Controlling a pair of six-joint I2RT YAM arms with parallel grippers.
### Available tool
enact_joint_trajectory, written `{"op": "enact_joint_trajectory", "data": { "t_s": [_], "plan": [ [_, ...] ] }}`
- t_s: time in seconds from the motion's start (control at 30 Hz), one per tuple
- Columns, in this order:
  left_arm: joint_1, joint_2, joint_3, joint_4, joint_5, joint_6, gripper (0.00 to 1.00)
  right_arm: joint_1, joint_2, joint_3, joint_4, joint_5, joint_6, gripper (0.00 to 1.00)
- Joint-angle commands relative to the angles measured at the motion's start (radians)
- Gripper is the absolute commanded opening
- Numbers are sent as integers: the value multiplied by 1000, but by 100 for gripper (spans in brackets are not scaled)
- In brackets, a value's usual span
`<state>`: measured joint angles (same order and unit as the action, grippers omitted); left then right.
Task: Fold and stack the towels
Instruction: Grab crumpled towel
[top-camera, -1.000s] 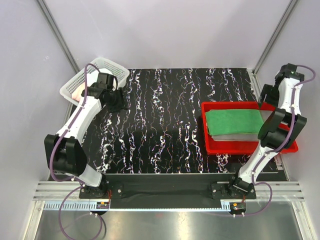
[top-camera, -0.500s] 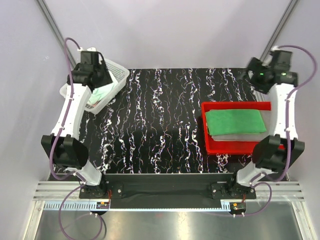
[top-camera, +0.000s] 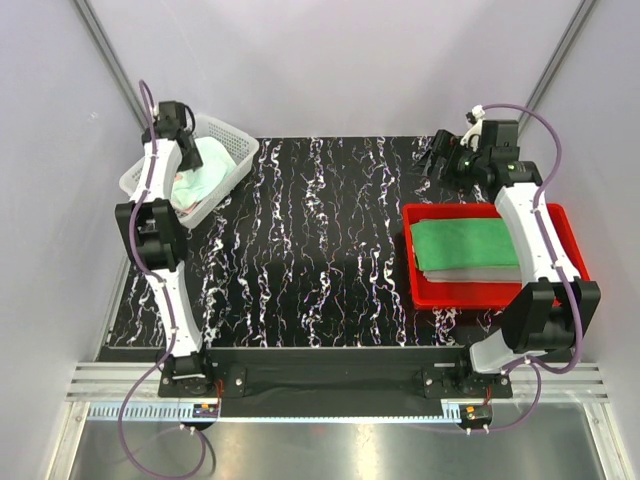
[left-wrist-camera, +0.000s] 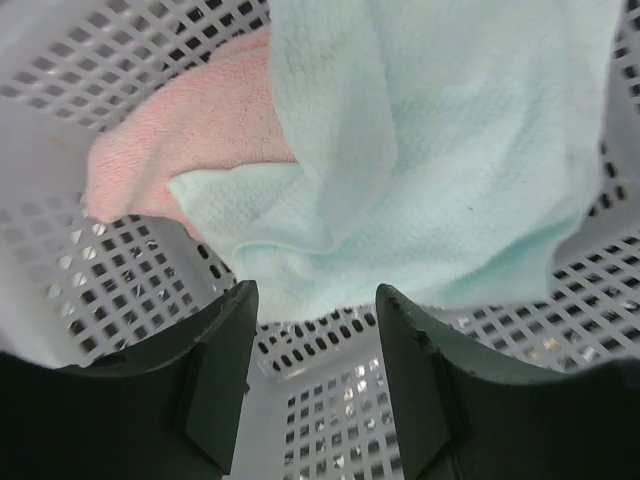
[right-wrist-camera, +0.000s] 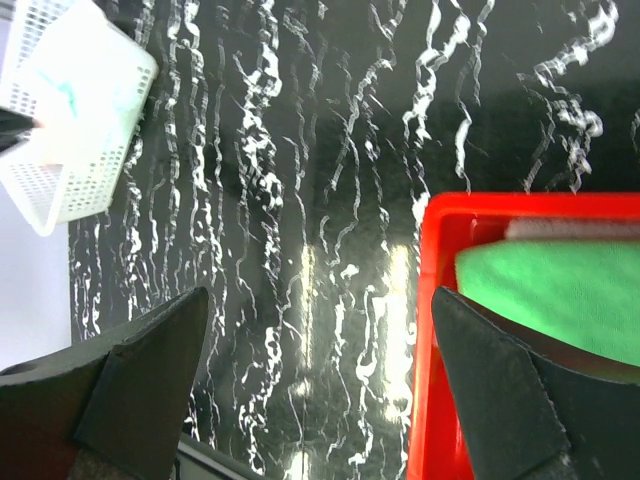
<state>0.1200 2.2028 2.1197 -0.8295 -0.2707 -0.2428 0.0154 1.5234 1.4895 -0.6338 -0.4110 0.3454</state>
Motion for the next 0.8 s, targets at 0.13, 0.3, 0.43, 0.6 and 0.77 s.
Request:
{"op": "enact_joint_trajectory", "data": {
  "t_s": [0.13,0.3,0.43,0.6,0.77],
  "plan": [
    [30,182,164,32,99,36,47,12,18,40,95,-31,-14,100],
    [35,184,207,46,139,40,5,20,40,61,92,-31,-3,100],
    [35,100,224,49,185,17,0,34,21,60,86,-17,6,100],
    [18,-168,194,99,348,-38,0,58,-11,69,69,-26,20,100],
    [-31,-406,146,171,566,-116,0,58,-77,-4,138,-19,39,100]
  ]
}}
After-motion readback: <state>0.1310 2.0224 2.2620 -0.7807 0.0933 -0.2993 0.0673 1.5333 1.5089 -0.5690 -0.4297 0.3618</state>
